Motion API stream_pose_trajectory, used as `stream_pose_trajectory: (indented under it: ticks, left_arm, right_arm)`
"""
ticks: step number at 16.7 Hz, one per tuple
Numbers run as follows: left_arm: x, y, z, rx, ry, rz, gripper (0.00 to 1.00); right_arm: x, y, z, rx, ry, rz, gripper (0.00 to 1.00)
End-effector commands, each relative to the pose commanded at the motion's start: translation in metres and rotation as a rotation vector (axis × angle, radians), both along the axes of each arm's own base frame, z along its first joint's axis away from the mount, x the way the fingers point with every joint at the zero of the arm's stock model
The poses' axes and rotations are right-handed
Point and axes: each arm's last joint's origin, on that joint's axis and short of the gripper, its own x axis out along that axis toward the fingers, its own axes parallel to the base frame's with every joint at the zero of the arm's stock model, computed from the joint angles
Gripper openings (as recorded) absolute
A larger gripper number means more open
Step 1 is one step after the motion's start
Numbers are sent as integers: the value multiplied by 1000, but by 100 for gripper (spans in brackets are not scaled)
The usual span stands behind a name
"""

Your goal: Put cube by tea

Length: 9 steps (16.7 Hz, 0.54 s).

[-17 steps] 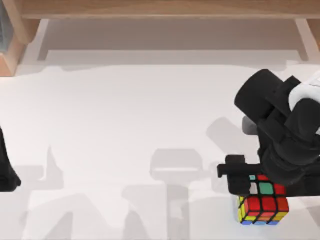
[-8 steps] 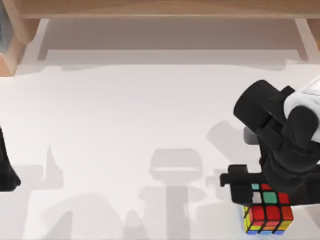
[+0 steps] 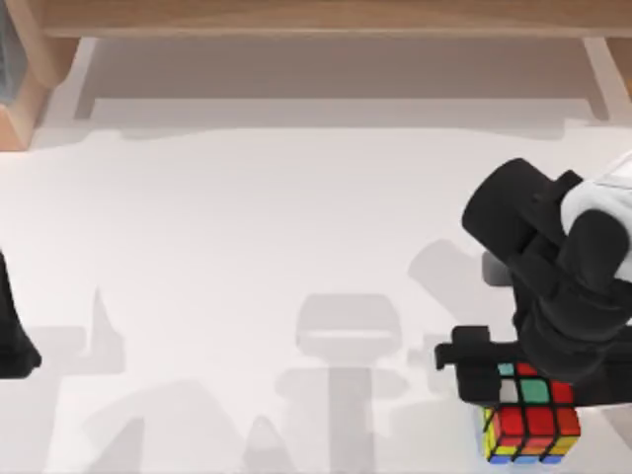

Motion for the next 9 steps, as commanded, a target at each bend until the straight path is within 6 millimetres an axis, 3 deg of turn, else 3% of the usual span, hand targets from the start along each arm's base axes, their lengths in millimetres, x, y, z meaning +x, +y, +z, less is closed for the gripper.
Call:
stream_pose_trajectory:
  ticks: [3,9]
  left_arm:
    - [0,0,0,0,0,0,100]
    - [0,0,0,0,0,0,100]
  right_arm:
    - [0,0,0,0,0,0,98]
    - [0,0,0,0,0,0,100]
